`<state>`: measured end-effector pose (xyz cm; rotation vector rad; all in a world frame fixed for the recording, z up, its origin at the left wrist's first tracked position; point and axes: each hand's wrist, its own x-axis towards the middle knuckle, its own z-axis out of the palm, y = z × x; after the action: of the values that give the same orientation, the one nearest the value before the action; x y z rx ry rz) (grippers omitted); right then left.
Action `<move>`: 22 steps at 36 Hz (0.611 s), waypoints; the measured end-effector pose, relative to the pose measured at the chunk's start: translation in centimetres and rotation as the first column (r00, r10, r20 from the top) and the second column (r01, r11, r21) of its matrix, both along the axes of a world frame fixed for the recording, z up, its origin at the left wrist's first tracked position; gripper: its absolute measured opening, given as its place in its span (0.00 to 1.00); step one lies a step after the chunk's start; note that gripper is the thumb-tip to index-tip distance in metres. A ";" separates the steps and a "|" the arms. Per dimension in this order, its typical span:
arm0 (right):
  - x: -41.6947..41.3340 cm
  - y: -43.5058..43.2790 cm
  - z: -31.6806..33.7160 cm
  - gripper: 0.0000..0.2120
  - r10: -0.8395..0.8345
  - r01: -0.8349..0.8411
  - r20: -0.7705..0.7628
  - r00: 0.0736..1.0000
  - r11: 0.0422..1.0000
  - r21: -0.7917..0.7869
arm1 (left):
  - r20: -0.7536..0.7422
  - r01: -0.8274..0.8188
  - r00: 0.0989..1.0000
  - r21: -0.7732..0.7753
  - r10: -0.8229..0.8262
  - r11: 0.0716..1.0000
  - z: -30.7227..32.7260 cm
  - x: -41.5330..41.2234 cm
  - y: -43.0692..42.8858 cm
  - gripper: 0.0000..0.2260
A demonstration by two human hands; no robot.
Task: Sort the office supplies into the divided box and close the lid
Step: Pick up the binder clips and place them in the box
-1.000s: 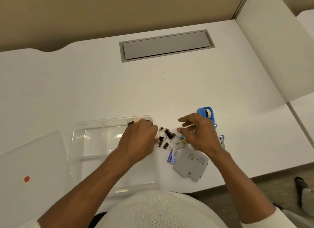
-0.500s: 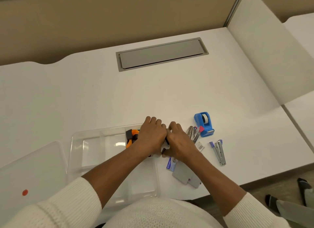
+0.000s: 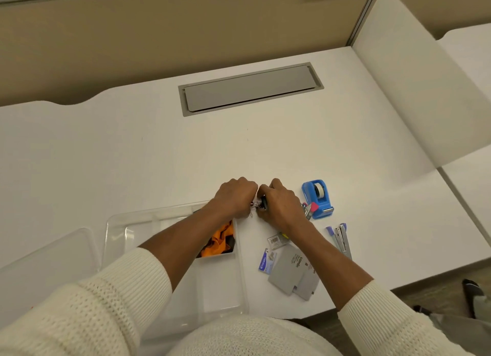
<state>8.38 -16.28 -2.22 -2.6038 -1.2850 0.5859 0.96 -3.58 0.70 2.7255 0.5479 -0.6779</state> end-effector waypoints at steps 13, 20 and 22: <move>1.1 0.5 -1.4 0.11 -0.102 0.104 -0.108 0.989 0.995 0.008 | 0.109 -0.177 0.973 -0.214 0.203 0.961 -0.9 0.3 1.3 0.09; 1.5 0.3 -1.3 0.07 -0.210 0.231 -0.198 0.957 0.969 0.089 | 0.120 -0.311 0.925 -0.307 0.361 0.900 -0.9 0.3 1.7 0.06; 2.0 0.1 -1.1 0.06 -0.235 0.265 -0.221 0.946 0.957 0.118 | 0.149 -0.275 0.934 -0.276 0.324 0.921 -0.8 0.3 1.7 0.06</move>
<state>10.34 -16.15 -3.34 -2.4574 -0.8812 0.6656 1.25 -1.88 -0.15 2.3662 0.7569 -0.3711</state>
